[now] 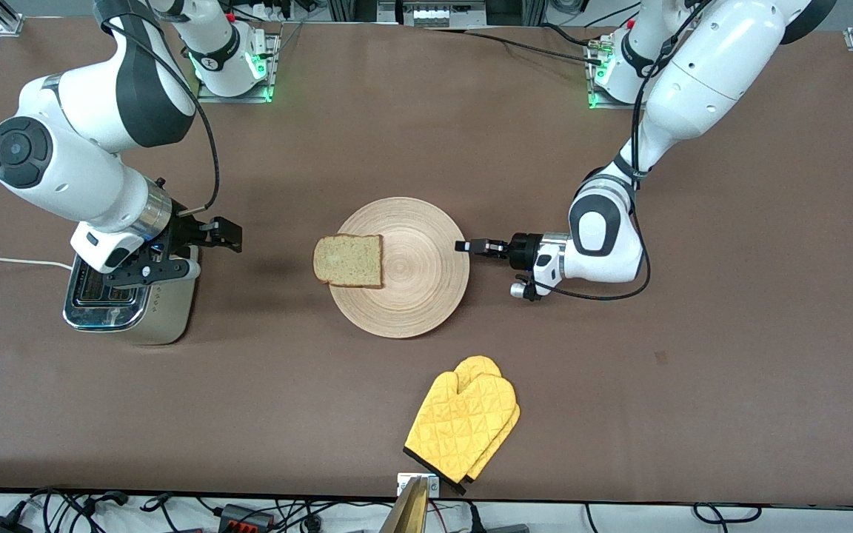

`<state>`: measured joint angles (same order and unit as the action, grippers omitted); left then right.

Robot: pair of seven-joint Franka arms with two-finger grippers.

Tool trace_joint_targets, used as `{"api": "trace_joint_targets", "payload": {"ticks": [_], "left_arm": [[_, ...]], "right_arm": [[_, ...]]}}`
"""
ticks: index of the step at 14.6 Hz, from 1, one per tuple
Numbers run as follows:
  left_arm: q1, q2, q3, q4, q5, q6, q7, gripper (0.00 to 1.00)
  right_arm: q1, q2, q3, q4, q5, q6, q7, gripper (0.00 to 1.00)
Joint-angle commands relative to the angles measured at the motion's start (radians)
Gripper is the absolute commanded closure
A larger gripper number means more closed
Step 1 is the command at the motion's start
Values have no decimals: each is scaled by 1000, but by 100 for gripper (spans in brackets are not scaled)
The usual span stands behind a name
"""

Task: Move plate and put bread in toaster
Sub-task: 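Lower the right gripper toward the bread slice on the plate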

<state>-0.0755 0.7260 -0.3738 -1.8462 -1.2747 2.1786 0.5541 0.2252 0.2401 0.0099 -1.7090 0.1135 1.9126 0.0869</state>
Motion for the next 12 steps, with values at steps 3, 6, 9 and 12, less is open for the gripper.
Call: {"api": "trace_joint_targets", "payload": {"ticks": [3, 6, 9, 12], "left_arm": [[-15, 12, 3, 10, -22, 10, 4, 96], [-13, 16, 1, 10, -21, 10, 3, 84], [-13, 18, 3, 7, -21, 9, 1, 64], [3, 16, 10, 4, -9, 0, 0, 56]], "right_arm": [[5, 28, -1, -14, 28, 31, 16, 0], [9, 36, 1, -14, 35, 23, 23, 0], [38, 44, 1, -14, 37, 32, 92, 0], [52, 77, 1, -14, 37, 71, 102, 0]]}}
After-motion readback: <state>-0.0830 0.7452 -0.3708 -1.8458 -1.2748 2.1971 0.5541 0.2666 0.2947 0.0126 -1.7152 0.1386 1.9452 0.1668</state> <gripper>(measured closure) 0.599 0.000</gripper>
